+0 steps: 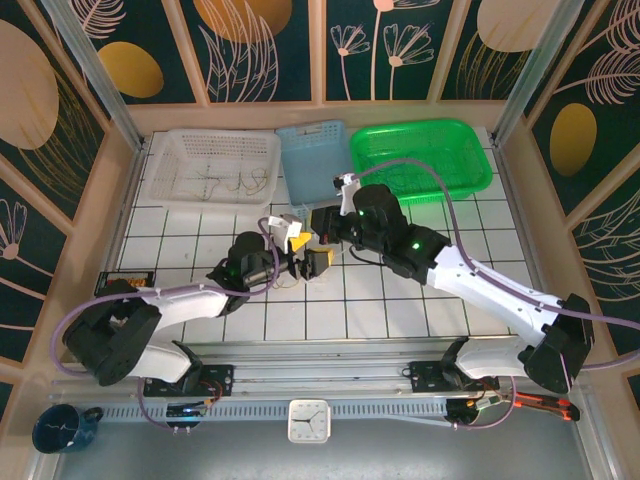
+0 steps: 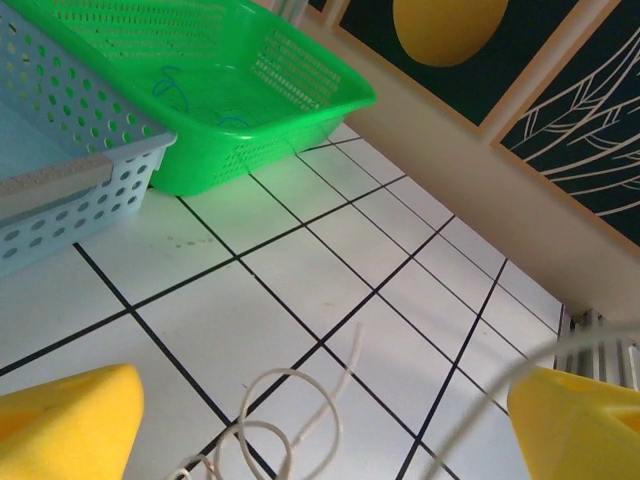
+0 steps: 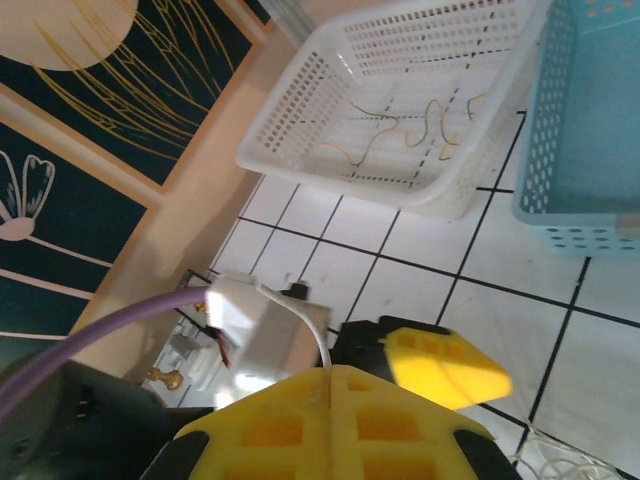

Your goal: Untangle the cables

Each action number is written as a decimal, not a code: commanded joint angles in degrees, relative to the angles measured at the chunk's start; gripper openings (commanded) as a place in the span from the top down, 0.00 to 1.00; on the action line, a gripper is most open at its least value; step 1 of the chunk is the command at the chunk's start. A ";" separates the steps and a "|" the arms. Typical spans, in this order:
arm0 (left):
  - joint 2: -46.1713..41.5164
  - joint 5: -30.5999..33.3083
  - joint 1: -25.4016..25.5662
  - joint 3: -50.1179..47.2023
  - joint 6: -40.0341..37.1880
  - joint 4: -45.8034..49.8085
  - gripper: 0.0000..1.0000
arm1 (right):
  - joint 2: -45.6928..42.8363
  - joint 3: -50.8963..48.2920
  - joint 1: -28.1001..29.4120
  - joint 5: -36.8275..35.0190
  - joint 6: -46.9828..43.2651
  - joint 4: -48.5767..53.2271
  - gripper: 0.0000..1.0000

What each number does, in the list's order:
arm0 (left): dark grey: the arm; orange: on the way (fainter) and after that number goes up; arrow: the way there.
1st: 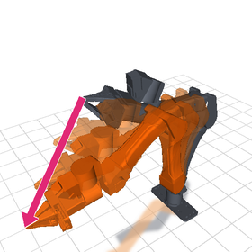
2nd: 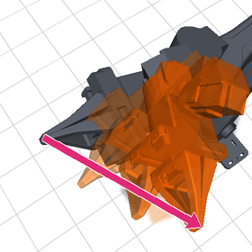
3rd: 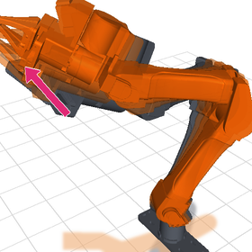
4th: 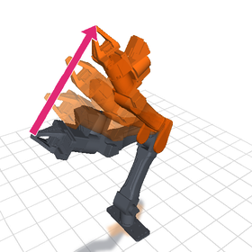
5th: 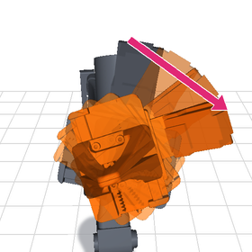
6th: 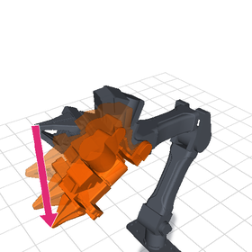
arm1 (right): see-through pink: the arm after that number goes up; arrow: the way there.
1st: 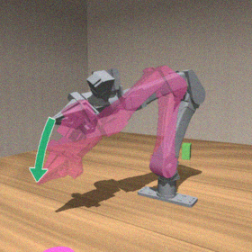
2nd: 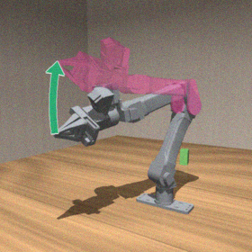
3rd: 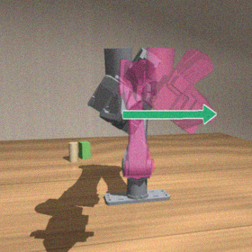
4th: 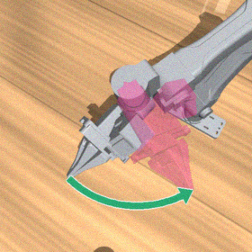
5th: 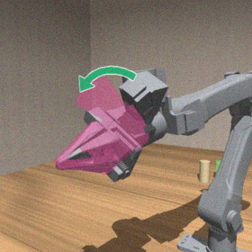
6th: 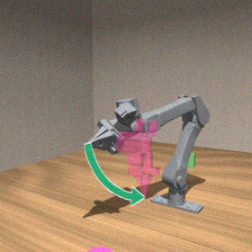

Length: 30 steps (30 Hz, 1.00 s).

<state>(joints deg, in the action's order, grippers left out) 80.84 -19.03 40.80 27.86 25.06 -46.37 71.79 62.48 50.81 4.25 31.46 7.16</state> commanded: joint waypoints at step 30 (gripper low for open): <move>8.46 1.97 0.50 -5.53 0.20 -12.63 0.84 | -8.22 8.59 -12.11 12.62 9.60 -14.98 1.00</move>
<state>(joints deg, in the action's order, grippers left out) 88.79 -17.34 40.95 22.81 25.50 -56.77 64.60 70.37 39.24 14.74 39.88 -4.75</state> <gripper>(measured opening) 0.168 0.052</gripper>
